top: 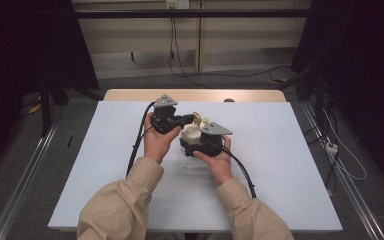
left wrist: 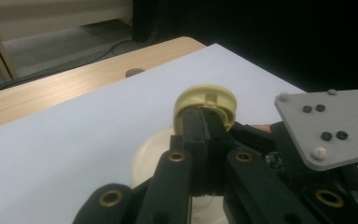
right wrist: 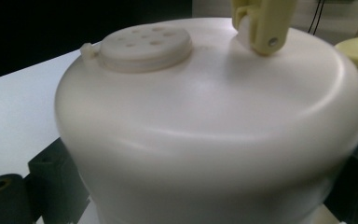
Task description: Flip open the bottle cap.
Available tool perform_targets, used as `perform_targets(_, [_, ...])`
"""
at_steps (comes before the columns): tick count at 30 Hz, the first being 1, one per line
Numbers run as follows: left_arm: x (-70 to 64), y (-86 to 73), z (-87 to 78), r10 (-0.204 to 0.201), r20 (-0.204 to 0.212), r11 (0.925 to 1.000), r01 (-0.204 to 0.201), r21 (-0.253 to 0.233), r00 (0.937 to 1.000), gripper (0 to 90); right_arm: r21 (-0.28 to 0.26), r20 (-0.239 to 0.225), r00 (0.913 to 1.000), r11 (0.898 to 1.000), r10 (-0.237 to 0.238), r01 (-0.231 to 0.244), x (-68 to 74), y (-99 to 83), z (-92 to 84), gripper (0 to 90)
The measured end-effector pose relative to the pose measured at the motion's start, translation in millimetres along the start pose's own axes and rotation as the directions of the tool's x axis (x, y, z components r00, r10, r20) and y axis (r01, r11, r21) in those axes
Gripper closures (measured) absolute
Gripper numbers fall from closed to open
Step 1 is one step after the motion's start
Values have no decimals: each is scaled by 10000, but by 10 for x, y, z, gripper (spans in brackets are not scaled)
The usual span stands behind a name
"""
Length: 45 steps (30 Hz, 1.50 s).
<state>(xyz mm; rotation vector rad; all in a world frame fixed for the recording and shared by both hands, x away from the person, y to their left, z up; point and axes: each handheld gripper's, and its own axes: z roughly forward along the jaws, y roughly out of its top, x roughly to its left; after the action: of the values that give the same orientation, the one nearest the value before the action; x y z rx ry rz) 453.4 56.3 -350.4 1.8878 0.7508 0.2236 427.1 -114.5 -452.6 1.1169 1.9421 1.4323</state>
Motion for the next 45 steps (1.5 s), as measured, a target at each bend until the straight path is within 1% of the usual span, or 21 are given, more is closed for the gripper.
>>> perform_targets(4, [15, 13, 31, -101, -19, 9999, 101, -29, 9999, 900, 39, 4, 10000, 10000, 32, -32, -1, 0, -7, 59])
perform_targets(7, [3, 26, 69, -25, 16, 10000, 25, 47, 10000, 900, 84, -6, 10000, 9999, 62, -62, -5, 5, -11, 57])
perform_targets(11, [-22, 27, 76, -69, 61, 10000, 69, -32, 10000, 899, 87, -14, 9998, 9997, 209, -209, -7, 3, -14, 55])
perform_targets(13, [-41, 32, 37, 24, -41, 10000, -24, -34, 10000, 865, 127, -65, 9997, 9997, 222, -221, -15, 5, -19, 52])
perform_targets(14, [-44, 32, 14, 62, 25, 10000, -62, -57, 10000, 856, 189, -96, 9995, 9993, 316, -314, -20, 8, -27, 49])
perform_targets(16, [-54, 22, -38, 137, 69, 9999, -137, -79, 9999, 787, 285, -208, 9990, 9988, 393, -387, -36, 15, -45, 46])
perform_targets(18, [-50, -7, -97, 200, -49, 9998, -201, -89, 9998, 731, 324, -226, 9986, 9984, 479, -472, -38, 19, -74, 45])
perform_targets(20, [-35, -54, -152, 47, 82, 9999, -46, -159, 10000, 621, 443, -156, 9989, 9981, 437, -430, -32, 20, -100, 45])
perform_targets(21, [-29, -79, -183, 66, 97, 9998, -64, -162, 9999, 611, 499, -142, 9989, 9978, 441, -434, -29, 19, -105, 44])
perform_targets(23, [-24, -130, -243, 5, 16, 9998, -5, -186, 10000, 479, 796, -148, 9990, 9960, 429, -416, -30, 5, -109, 43])
perform_targets(25, [-19, -198, -312, 84, 18, 9998, -84, -189, 10000, 453, 965, -218, 9983, 9940, 531, -508, -44, -11, -128, 41])
perform_targets(27, [0, -280, -390, 13, 2, 9998, -13, -199, 10000, 349, 861, -240, 9986, 9952, 477, -455, -45, -16, -167, 56])
perform_targets(29, [30, -364, -466, 22, -47, 9999, -23, -169, 10000, 320, 846, -136, 9998, 9963, 128, -116, -58, -38, -235, 43])
perform_targets(31, [71, -455, -539, -152, -22, 9998, 152, -119, 9999, 243, 910, -102, 9997, 9956, 234, -224, -79, -53, -298, 47])
perform_targets(33, [107, -551, -613, -200, -26, 9998, 200, -79, 9998, 235, 856, -86, 9998, 9962, 157, -149, -102, -47, -385, 68])
perform_targets(36, [155, -692, -711, -213, -154, 9997, 216, 147, 9997, 179, 693, -120, 9998, 9975, 149, -140, -133, -31, -522, 70])
perform_targets(37, [178, -739, -744, -222, -90, 9997, 224, 130, 9997, 176, 644, -175, 9998, 9979, 109, -97, -149, -32, -569, 66])
perform_targets(38, [201, -783, -777, -167, -132, 9997, 169, 169, 9998, 176, 636, -183, 9997, 9978, 181, -169, -160, -32, -610, 65])
perform_targets(40, [242, -865, -837, -243, -250, 9995, 248, 193, 9994, 157, 503, -282, 9991, 9983, 312, -297, -181, -38, -690, 63])
perform_targets(43, [293, -961, -923, -347, -420, 9993, 353, 154, 9985, 129, 456, -200, 9995, 9987, 236, -227, -190, -49, -800, 63])
perform_targets(45, [325, -1010, -979, -391, -415, 9992, 394, 71, 9984, 107, 508, -177, 9996, 9985, 214, -205, -208, -68, -860, 62])
